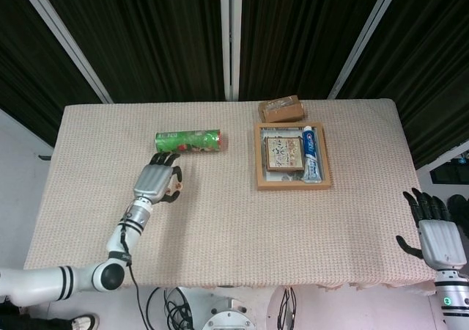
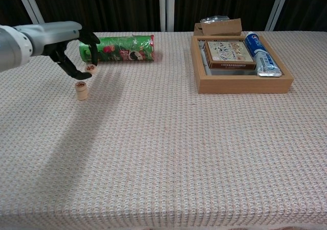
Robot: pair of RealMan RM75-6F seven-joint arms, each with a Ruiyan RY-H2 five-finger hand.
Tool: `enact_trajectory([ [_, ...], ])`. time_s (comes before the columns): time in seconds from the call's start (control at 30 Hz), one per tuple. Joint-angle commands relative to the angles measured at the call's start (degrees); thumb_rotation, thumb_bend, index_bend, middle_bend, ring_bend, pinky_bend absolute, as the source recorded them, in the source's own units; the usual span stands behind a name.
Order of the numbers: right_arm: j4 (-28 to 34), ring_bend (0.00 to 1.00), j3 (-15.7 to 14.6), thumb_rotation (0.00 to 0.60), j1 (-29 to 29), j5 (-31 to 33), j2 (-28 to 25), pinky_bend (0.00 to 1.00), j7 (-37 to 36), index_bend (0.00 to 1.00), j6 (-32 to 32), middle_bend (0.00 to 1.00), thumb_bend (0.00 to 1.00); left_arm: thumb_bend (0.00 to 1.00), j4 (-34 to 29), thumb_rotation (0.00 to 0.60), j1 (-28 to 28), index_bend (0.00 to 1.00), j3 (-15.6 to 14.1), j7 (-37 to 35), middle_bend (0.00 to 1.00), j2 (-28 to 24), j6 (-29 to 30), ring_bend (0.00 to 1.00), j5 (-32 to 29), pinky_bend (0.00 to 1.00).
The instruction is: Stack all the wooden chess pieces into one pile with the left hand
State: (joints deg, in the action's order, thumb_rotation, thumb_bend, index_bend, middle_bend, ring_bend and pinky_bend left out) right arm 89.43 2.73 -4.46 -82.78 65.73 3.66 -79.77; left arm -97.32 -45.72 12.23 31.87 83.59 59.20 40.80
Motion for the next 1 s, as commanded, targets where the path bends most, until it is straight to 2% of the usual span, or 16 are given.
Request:
enact_trajectory([
  [0.03, 1.24, 0.0, -0.05, 0.6, -0.56, -0.51, -0.07, 0.0, 1.18, 0.0, 0.36, 0.0, 0.18, 0.31, -2.77, 0.6, 1.07, 0.49, -1.41, 0.84, 0.08, -3.6, -0.44, 0.0, -2.81, 0.0],
  [0.37, 4.06, 0.0, 0.09, 0.6, -1.26, -0.66, -0.03, 0.0, 4.19, 0.0, 0.47, 0.0, 0.18, 0.31, -2.4, 0.6, 1.86, 0.48, -3.0, -1.86, 0.08, -5.77, -1.13, 0.0, -1.16, 0.0],
  [0.63, 4.55, 0.0, 0.16, 0.6, -1.44, -0.03, -0.13, 0.0, 4.98, 0.0, 0.71, 0.0, 0.18, 0.31, 1.6, 0.6, 2.12, 0.48, -3.52, -5.26, 0.08, -2.58, -1.57, 0.0, 2.67, 0.0],
  [1.0, 4.21, 0.0, 0.07, 0.6, -1.31, 0.4, -0.3, 0.0, 4.47, 0.0, 0.6, 0.0, 0.18, 0.31, 5.3, 0.6, 1.55, 0.48, -3.16, -7.11, 0.08, -0.17, -2.99, 0.0, 2.7, 0.0],
])
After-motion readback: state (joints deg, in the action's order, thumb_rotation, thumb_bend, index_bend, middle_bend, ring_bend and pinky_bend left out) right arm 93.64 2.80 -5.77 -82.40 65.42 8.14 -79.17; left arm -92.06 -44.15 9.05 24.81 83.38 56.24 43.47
